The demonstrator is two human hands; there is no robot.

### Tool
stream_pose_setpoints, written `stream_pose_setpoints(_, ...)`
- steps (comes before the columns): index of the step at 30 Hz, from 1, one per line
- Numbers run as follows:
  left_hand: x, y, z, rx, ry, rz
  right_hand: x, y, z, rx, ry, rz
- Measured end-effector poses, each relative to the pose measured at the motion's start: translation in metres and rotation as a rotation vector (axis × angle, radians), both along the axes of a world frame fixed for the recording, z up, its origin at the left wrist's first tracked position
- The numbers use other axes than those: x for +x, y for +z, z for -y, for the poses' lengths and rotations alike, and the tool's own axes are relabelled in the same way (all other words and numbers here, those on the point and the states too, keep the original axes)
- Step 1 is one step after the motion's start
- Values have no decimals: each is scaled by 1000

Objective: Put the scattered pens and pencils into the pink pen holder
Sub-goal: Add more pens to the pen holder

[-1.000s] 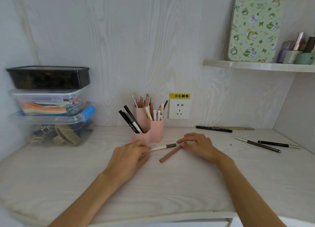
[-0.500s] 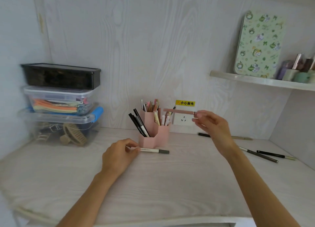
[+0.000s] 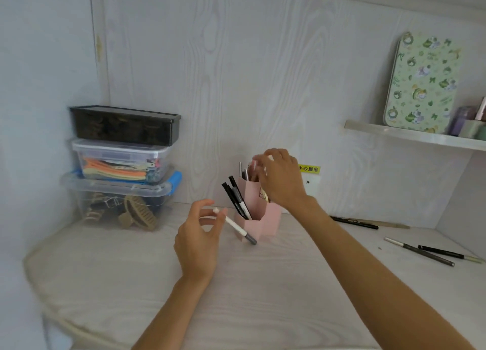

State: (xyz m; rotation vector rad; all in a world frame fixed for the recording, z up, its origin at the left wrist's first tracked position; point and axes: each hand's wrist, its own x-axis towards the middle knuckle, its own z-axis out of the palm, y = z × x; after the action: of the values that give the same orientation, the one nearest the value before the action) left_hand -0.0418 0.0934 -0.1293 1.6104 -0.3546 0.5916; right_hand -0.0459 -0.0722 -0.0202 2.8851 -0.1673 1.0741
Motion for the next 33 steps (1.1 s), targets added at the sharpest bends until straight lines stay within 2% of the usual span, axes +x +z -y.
stream_pose_setpoints(3, 0, 2, 1, -32, 34, 64, 2, -25, 2, -115, -25, -146)
stream_pose_setpoints(5, 0, 2, 1, -30, 46, 110, -1, -30, 5, -93, 20, -138)
stream_pose_setpoints(9, 1, 2, 1, -50, 31, 154, -16, -31, 15, 2, 163, 92)
stream_pose_setpoints(12, 1, 3, 0, -94, 20, 186, -42, -50, 43, 83, 132, 247)
stream_pose_setpoints(14, 2, 4, 0, -118, 20, 186, -61, -72, 71, 187, 43, 265)
stream_pose_setpoints(18, 2, 4, 3, -125, 46, 204, -78, -91, 124, 591, -100, 233)
stream_pose_setpoints(20, 2, 5, 2, -138, 47, 211, -76, -89, 144, 552, -230, 128)
stream_pose_setpoints(23, 0, 6, 3, -151, 50, 226, -77, -98, 165, 488, -410, -253)
stream_pose_setpoints(25, -1, 9, 5, -203, 57, 233, -79, -114, 168, 498, -443, -395)
stream_pose_setpoints(33, -7, 70, 48, -390, 51, 311, -78, -121, 172, 446, -425, -319)
